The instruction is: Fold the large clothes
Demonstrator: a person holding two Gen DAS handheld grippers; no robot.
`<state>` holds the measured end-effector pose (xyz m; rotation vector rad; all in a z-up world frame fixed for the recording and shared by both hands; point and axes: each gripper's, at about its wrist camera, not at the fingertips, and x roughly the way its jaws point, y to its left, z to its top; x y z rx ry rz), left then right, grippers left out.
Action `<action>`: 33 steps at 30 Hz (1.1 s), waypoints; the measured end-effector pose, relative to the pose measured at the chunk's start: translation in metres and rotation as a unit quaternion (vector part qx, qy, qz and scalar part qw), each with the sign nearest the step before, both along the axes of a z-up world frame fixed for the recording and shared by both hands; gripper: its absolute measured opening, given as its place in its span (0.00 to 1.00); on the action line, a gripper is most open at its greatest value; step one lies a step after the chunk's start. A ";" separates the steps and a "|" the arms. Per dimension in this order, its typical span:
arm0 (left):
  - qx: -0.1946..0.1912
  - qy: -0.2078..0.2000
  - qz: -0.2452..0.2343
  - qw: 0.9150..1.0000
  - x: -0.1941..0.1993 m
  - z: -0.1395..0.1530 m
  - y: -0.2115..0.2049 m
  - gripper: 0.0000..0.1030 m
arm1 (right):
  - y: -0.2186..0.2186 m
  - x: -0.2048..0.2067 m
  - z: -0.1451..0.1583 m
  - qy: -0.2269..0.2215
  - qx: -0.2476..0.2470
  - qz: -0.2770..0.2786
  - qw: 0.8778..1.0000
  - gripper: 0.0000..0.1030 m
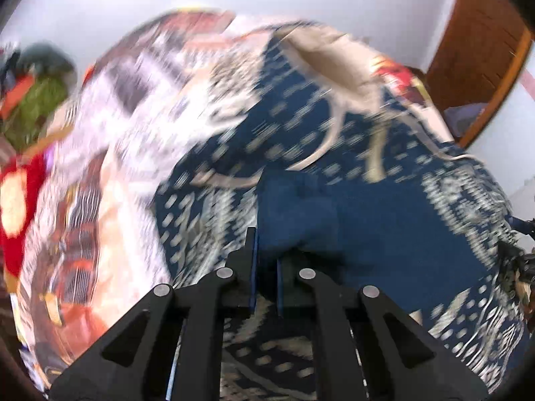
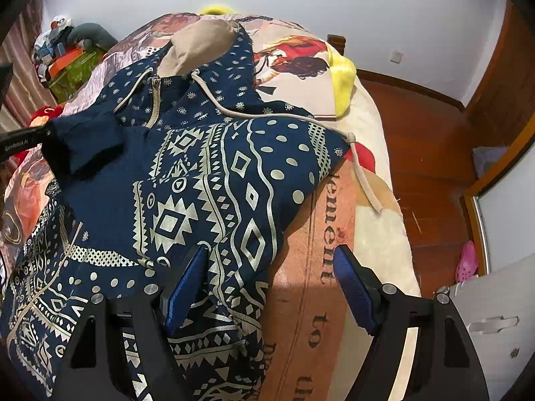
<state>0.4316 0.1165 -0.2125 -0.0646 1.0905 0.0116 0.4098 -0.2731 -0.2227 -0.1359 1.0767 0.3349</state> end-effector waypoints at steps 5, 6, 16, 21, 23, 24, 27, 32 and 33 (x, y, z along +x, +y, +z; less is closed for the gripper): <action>-0.027 0.038 0.019 0.999 -0.015 -0.034 0.038 0.44 | -0.002 0.002 -0.001 0.007 0.006 -0.011 1.000 0.75; -0.031 0.042 0.019 0.998 -0.019 -0.039 0.040 0.47 | -0.001 0.002 -0.001 0.008 0.005 -0.012 1.000 0.75; -0.049 0.036 0.002 0.998 -0.051 -0.035 0.046 0.61 | 0.006 -0.001 0.004 0.008 -0.017 -0.015 1.000 0.75; -0.026 0.029 -0.065 0.997 -0.064 -0.011 0.012 0.64 | 0.018 -0.006 0.032 -0.024 -0.003 0.006 1.000 0.75; -0.029 0.018 -0.081 0.996 -0.062 -0.001 -0.002 0.71 | 0.028 -0.007 0.046 -0.048 0.000 0.019 0.999 0.75; -0.031 0.010 -0.087 0.996 -0.061 0.004 -0.009 0.72 | 0.033 -0.006 0.051 -0.057 0.000 0.025 0.998 0.75; -0.018 0.000 -0.097 0.995 -0.053 0.007 -0.032 0.76 | 0.050 0.002 0.053 -0.067 -0.008 0.038 0.997 0.75; -0.008 0.030 -0.077 0.997 -0.014 -0.019 -0.050 0.76 | 0.067 0.024 0.021 -0.032 -0.037 0.037 0.998 0.75; -0.005 0.035 -0.074 0.997 -0.010 -0.024 -0.052 0.76 | 0.068 0.027 0.012 -0.023 -0.042 0.035 0.998 0.75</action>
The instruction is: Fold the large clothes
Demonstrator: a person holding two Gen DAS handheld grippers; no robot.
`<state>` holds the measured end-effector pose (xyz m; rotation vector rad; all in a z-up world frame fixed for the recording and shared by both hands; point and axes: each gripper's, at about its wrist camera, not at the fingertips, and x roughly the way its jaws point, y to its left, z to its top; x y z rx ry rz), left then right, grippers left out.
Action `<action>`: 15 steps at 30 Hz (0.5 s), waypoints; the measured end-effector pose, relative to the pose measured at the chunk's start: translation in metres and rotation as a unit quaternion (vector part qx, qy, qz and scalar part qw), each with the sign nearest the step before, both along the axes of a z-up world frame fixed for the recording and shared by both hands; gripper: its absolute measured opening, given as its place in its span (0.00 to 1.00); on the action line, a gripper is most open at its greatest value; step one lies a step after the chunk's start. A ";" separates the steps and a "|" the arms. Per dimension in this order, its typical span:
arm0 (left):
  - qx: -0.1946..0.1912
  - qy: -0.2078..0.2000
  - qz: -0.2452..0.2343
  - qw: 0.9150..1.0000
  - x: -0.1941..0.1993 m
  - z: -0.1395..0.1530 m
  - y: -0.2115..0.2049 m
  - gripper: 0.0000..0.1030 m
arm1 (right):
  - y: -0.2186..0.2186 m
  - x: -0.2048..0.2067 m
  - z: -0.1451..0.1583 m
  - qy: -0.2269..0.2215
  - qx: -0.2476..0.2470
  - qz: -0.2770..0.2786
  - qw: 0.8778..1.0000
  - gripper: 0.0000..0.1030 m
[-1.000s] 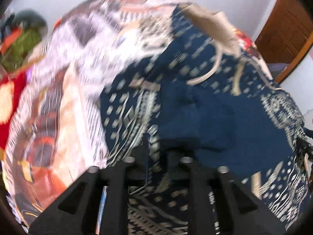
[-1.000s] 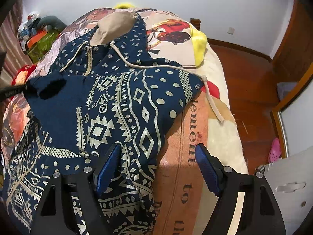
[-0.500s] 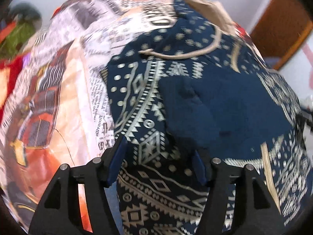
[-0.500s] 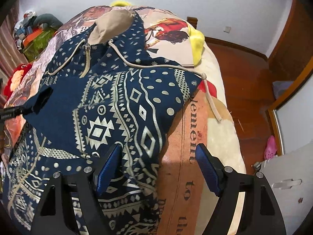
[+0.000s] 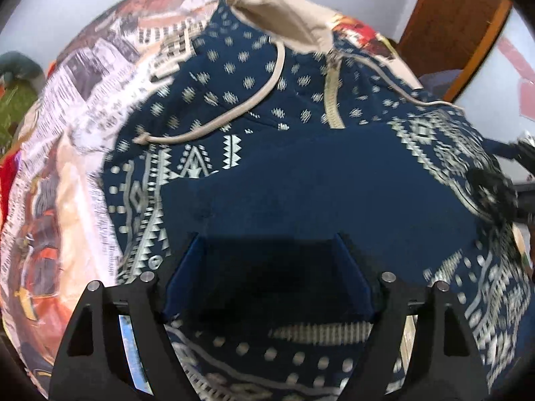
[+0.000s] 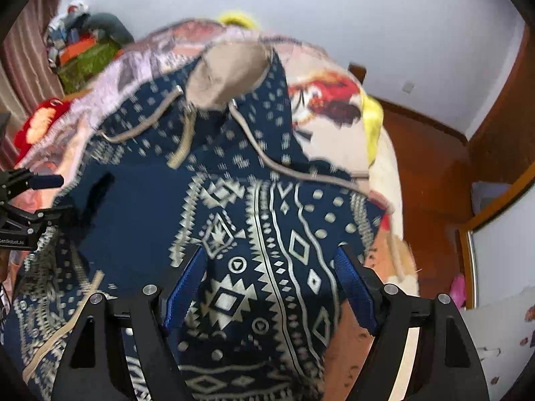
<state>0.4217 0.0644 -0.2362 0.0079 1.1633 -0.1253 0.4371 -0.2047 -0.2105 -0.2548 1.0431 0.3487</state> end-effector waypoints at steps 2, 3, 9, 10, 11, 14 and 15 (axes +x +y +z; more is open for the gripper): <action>0.029 -0.002 0.003 1.000 0.006 -0.007 0.000 0.76 | 0.001 0.000 -0.007 -0.001 -0.009 0.003 1.000 0.75; 0.046 -0.005 0.004 0.999 0.006 -0.009 0.002 0.76 | 0.002 -0.002 -0.010 -0.007 -0.018 0.012 1.000 0.75; 0.081 -0.014 0.040 0.996 -0.005 -0.005 0.059 0.76 | 0.004 -0.012 -0.012 -0.022 -0.040 0.038 0.998 0.76; 0.086 -0.017 0.051 0.995 -0.008 -0.003 0.072 0.76 | 0.002 -0.011 -0.011 -0.022 -0.036 0.037 0.998 0.76; 0.091 -0.019 0.063 0.994 -0.012 0.000 0.085 0.76 | 0.002 -0.011 -0.011 -0.021 -0.033 0.035 0.999 0.76; 0.088 -0.015 0.099 0.991 -0.021 0.005 0.124 0.76 | -0.001 -0.011 -0.011 -0.019 -0.025 0.030 0.999 0.76; 0.092 -0.013 0.111 0.989 -0.023 0.006 0.134 0.76 | -0.001 -0.011 -0.010 -0.018 -0.024 0.028 0.999 0.76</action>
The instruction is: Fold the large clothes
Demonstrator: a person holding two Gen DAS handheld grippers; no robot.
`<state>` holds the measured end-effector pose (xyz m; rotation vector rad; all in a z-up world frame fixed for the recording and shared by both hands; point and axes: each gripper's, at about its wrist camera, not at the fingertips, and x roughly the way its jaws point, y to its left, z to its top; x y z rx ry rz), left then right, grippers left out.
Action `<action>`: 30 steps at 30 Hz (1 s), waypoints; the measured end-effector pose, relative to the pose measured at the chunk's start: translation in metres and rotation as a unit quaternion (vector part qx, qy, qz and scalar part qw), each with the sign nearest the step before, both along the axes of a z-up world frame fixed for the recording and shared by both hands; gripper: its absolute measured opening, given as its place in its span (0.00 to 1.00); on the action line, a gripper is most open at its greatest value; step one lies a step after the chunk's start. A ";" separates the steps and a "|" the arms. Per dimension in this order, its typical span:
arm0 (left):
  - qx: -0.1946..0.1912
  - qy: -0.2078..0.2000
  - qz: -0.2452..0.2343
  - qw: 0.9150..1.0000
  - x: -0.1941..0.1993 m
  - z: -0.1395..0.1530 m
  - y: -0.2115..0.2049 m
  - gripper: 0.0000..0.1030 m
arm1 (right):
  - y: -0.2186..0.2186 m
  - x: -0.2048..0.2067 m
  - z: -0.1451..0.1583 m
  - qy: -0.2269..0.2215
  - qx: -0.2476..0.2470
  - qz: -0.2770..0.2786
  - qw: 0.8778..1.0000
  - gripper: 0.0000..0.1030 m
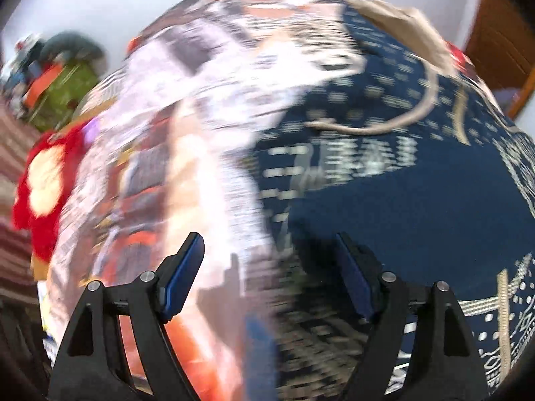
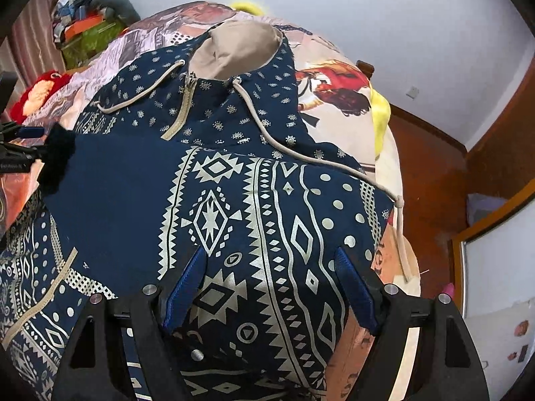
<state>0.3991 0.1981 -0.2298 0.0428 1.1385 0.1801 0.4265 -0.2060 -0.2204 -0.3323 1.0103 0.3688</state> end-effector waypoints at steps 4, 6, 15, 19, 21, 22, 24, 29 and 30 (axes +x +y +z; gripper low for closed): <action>0.018 0.006 0.027 0.999 -0.007 0.003 0.033 0.76 | -0.001 0.002 0.006 0.006 0.007 -0.005 1.000 0.76; 0.014 0.005 0.033 0.999 -0.009 0.006 0.040 0.76 | -0.002 0.003 0.013 0.008 0.017 -0.008 1.000 0.76; -0.004 -0.048 -0.012 0.999 0.003 0.050 0.011 0.76 | -0.001 0.025 0.064 -0.015 0.079 -0.029 0.996 0.76; -0.019 -0.060 -0.031 0.998 0.018 0.067 -0.004 0.76 | 0.007 0.044 0.084 -0.019 0.111 -0.031 0.993 0.76; -0.024 -0.064 -0.035 0.997 0.030 0.072 -0.011 0.76 | 0.014 0.055 0.089 -0.020 0.122 -0.031 0.992 0.76; -0.027 -0.068 -0.037 0.997 0.037 0.074 -0.014 0.76 | 0.019 0.063 0.090 -0.019 0.128 -0.032 0.991 0.77; -0.032 -0.070 -0.039 0.996 0.054 0.076 -0.019 0.76 | 0.026 0.076 0.091 -0.015 0.134 -0.032 0.990 0.78; -0.058 -0.066 -0.041 0.995 0.106 0.074 -0.033 0.76 | 0.049 0.121 0.080 0.010 0.151 -0.041 0.988 0.78; -0.067 -0.065 -0.040 0.995 0.115 0.072 -0.036 0.76 | 0.053 0.131 0.075 0.013 0.152 -0.044 0.987 0.78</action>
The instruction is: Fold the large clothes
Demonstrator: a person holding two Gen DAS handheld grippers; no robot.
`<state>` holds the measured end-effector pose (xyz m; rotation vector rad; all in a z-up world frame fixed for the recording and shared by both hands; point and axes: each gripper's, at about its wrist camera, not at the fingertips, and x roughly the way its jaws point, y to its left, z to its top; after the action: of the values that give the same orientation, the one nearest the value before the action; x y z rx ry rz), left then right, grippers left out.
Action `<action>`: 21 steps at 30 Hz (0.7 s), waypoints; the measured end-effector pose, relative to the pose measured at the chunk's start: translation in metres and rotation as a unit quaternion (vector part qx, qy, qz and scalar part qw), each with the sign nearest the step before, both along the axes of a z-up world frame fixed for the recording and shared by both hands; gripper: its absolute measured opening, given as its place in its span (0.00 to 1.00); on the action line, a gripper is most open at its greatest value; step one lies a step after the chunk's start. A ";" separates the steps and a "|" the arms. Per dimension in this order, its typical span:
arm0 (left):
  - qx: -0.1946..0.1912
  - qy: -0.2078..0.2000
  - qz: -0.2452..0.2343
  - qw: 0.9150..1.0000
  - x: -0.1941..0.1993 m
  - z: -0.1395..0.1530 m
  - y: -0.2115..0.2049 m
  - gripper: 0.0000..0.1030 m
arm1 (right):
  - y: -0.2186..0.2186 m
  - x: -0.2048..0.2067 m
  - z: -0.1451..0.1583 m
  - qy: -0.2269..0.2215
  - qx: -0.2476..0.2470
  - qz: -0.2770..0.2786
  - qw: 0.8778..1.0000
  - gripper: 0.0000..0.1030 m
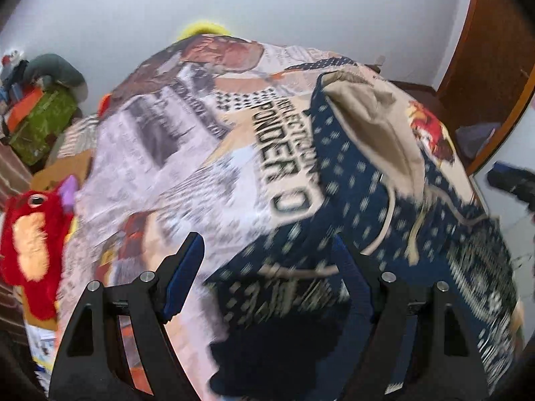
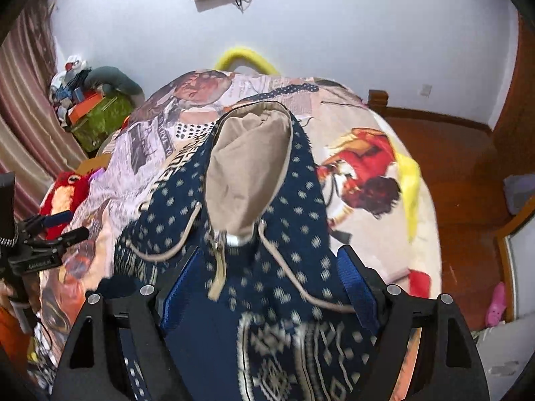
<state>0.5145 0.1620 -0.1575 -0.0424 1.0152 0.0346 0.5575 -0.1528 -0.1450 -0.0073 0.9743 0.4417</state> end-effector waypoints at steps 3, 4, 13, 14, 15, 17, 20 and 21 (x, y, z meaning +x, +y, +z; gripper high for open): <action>-0.024 0.010 -0.003 1.000 0.030 -0.011 -0.010 0.76 | 0.009 0.025 -0.016 0.010 -0.004 -0.008 1.000 0.78; -0.028 0.014 -0.003 1.000 0.039 -0.017 -0.014 0.76 | 0.011 0.034 -0.024 0.016 -0.006 -0.012 1.000 0.78; -0.067 0.029 0.029 0.997 0.099 -0.069 -0.017 0.76 | 0.007 0.105 -0.099 0.081 -0.012 -0.075 0.994 0.78; -0.083 0.029 0.033 0.996 0.102 -0.073 -0.015 0.76 | 0.006 0.109 -0.103 0.085 -0.005 -0.078 0.993 0.78; -0.093 0.025 0.038 0.995 0.103 -0.075 -0.014 0.76 | 0.005 0.112 -0.108 0.092 0.004 -0.080 0.993 0.77; -0.100 0.010 0.046 0.994 0.103 -0.076 -0.014 0.76 | 0.003 0.115 -0.116 0.103 0.037 -0.085 0.990 0.69; -0.089 -0.001 0.034 0.995 0.102 -0.075 -0.021 0.64 | 0.005 0.113 -0.119 0.100 0.062 -0.082 0.990 0.52; -0.084 -0.005 0.022 0.996 0.101 -0.073 -0.025 0.58 | 0.007 0.112 -0.119 0.100 0.064 -0.076 0.990 0.49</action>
<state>0.6151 0.1367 -0.2308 -0.2176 1.0055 -0.0099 0.6695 -0.1453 -0.2637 0.2301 1.1328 0.3681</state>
